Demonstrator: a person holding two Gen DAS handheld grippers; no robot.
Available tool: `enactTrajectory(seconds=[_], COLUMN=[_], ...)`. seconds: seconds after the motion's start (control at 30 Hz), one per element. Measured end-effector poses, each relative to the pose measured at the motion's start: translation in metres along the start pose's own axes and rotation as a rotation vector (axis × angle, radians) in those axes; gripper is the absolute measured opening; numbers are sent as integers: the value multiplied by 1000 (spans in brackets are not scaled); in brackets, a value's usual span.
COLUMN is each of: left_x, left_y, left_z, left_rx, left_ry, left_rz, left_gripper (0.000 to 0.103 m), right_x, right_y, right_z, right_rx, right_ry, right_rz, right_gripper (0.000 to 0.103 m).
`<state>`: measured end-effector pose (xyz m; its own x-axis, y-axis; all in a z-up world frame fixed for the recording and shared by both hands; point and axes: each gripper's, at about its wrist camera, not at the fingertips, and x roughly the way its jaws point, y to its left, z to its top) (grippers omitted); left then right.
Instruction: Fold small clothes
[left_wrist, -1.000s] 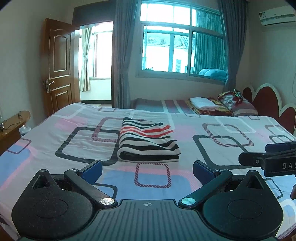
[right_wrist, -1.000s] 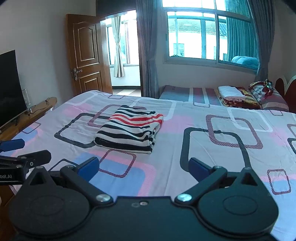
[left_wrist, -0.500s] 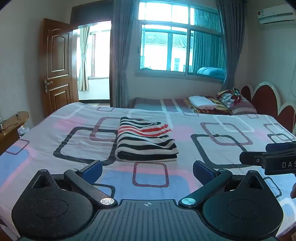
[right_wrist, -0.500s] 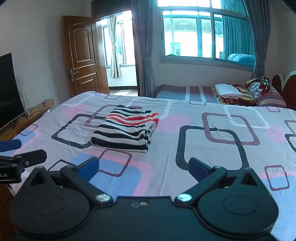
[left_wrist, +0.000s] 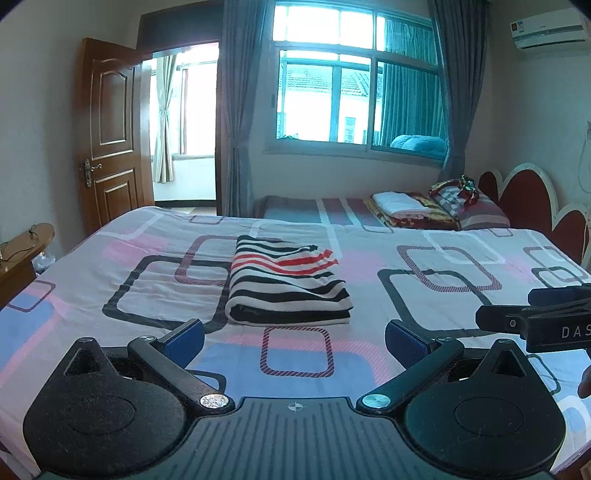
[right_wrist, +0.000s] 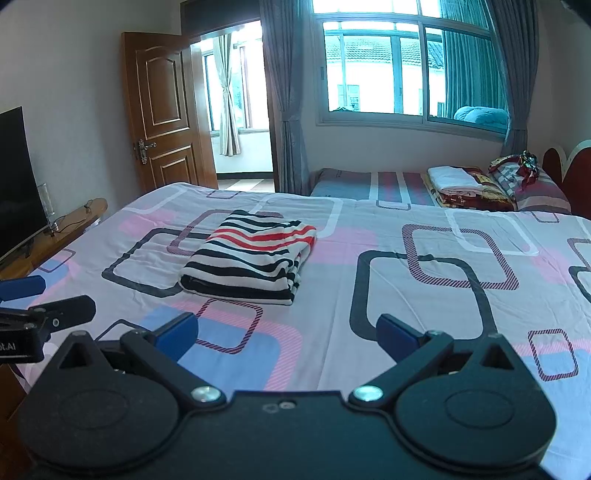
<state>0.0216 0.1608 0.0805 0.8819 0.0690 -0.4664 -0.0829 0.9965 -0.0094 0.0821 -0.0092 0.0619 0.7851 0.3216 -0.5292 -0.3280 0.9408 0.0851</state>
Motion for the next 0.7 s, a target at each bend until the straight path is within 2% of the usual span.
enactTrajectory(seconds=[0.7], left_x=[-1], left_y=[0], left_z=[1], left_rx=[5], left_ry=[-20], left_rz=[-7], left_gripper=[103], right_x=[-1], right_y=[3], right_z=[2], right_rx=[3], right_ry=[-9], right_rz=[-5], right_gripper=[102])
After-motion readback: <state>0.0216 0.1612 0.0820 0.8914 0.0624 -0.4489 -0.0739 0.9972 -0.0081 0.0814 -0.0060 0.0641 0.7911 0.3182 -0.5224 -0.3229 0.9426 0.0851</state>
